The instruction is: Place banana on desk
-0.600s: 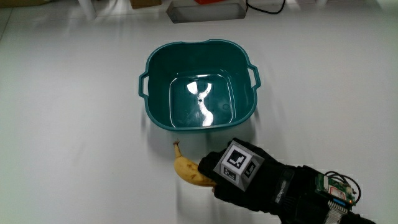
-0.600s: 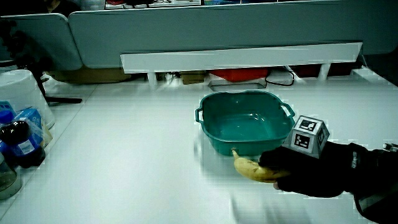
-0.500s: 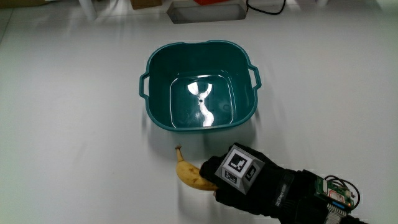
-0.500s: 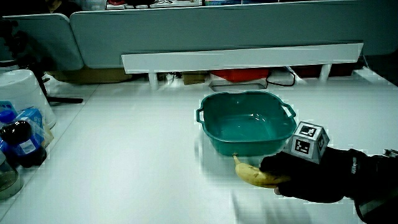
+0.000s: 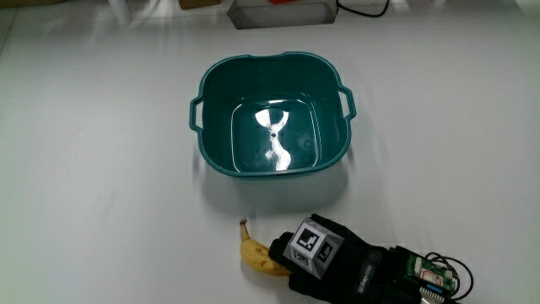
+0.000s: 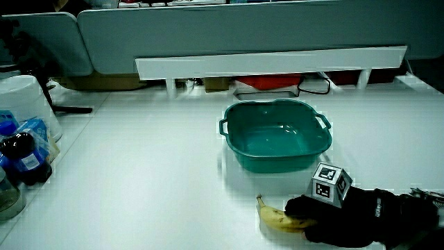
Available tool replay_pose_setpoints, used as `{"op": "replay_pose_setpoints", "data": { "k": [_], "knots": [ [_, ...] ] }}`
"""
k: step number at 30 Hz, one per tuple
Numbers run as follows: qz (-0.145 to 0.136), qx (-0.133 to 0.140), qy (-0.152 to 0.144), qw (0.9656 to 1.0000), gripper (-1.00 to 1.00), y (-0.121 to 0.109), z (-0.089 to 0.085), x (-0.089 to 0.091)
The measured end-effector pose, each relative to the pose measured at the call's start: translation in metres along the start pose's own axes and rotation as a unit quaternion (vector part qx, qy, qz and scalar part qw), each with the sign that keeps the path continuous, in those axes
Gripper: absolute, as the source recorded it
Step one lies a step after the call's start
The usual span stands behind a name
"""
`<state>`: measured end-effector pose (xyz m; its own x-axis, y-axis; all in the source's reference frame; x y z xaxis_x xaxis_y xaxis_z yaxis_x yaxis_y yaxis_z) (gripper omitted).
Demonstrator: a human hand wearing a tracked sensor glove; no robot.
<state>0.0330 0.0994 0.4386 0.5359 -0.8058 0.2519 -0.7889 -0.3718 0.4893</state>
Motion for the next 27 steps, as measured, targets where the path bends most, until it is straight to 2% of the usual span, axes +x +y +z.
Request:
{"op": "replay_pose_setpoints", "data": {
  "k": [4, 10, 13, 16, 18, 24, 27],
  "knots": [
    [-0.003, 0.003, -0.001, 1.0, 0.0, -0.0005, 0.0013, -0.0007],
    [-0.009, 0.003, -0.022, 0.9997, 0.0, -0.0003, -0.0013, -0.0062],
    [-0.01, 0.0, -0.019, 0.9998, 0.0, -0.0001, -0.0002, -0.0067],
    [-0.012, -0.008, -0.028, 0.9995, -0.09, 0.0012, -0.0041, -0.0074],
    [-0.014, 0.001, -0.033, 0.9994, -0.16, -0.0002, -0.0013, -0.0085],
    [-0.02, -0.011, -0.037, 0.9991, -0.34, 0.0018, -0.0066, -0.0083],
    [-0.019, -0.008, -0.04, 0.999, -0.44, 0.001, -0.0044, -0.0087]
  ]
}}
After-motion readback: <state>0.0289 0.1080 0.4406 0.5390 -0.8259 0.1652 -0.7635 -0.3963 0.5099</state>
